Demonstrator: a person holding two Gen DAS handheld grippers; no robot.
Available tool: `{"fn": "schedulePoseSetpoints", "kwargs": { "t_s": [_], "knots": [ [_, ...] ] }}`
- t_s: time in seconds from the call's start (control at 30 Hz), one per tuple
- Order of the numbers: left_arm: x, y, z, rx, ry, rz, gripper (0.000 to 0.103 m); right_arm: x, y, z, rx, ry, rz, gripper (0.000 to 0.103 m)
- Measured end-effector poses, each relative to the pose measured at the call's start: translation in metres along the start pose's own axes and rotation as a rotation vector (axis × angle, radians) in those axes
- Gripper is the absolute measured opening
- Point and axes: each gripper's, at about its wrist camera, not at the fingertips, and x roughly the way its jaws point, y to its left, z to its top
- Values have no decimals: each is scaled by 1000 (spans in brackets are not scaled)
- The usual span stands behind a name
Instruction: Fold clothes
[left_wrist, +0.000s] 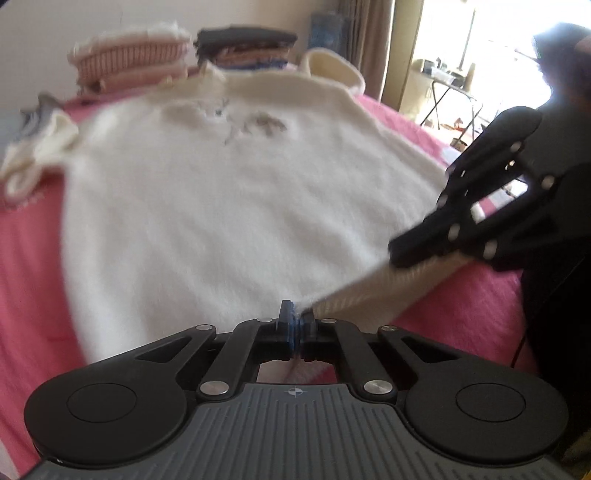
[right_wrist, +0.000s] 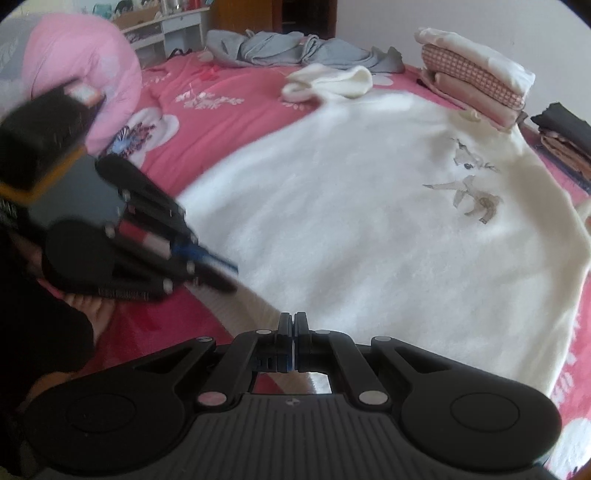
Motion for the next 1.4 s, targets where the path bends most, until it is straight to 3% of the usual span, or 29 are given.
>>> {"fn": "schedulePoseSetpoints", "kwargs": {
  "t_s": [0.03, 0.1, 0.13, 0.17, 0.3, 0.33, 0.37, 0.43, 0.5, 0.63, 0.67, 0.77, 0.8, 1.07, 1.2, 1.23, 1.27, 1.33, 1.4],
  "knots": [
    [-3, -1, 2, 6, -18, 6, 1, 1, 2, 0, -16, 0, -1, 6],
    [-9, -2, 5, 15, -48, 16, 0, 4, 7, 1, -47, 0, -3, 26],
    [-11, -2, 6, 20, -58, 25, 0, 5, 9, 1, -62, 0, -4, 44],
    [-13, -2, 8, 26, -69, 34, 0, 5, 13, 1, -88, -15, -6, 50],
    [-15, 0, 10, 39, -85, 48, 1, 18, 24, 3, -173, -3, -32, 44],
    [-12, 1, 9, 43, -71, 46, 1, 22, 25, 3, -183, 5, -57, 30],
    [-10, 1, 7, 48, -56, 45, 3, 27, 26, 2, -193, 12, -81, 5],
    [-3, 1, 0, 54, -21, 56, 8, 29, 18, 5, -133, 7, -106, 3],
    [2, 2, -10, 54, 15, 69, 21, 28, 8, 8, -58, -8, -96, 3],
    [1, 8, -21, 60, 32, 121, 18, 29, 3, 7, -33, -8, -102, 3],
    [-2, 10, -20, 56, 15, 142, 10, 31, 3, 7, -38, -4, -107, 3],
    [-16, 17, -6, 65, -83, 229, 8, 24, 9, 11, -86, -84, -199, 3],
    [-15, 16, -9, 86, -76, 238, 8, 22, 11, 12, -102, -112, -231, 3],
    [-4, 3, -31, 255, -13, 305, 8, 58, 43, -15, -420, -19, -294, 4],
    [-4, 1, -38, 300, 4, 320, 8, 55, 48, -12, -458, 5, -296, 6],
    [-5, 1, -38, 305, 6, 318, 8, 52, 47, -11, -444, 14, -281, 13],
    [-5, 0, -39, 306, 7, 314, 8, 46, 48, -10, -440, 19, -264, 33],
    [-6, 0, -41, 311, 8, 308, 9, 31, 49, -10, -435, 15, -222, 51],
    [-5, 0, -42, 321, 7, 308, 9, 14, 48, -9, -411, 4, -172, 51]
  ]
}}
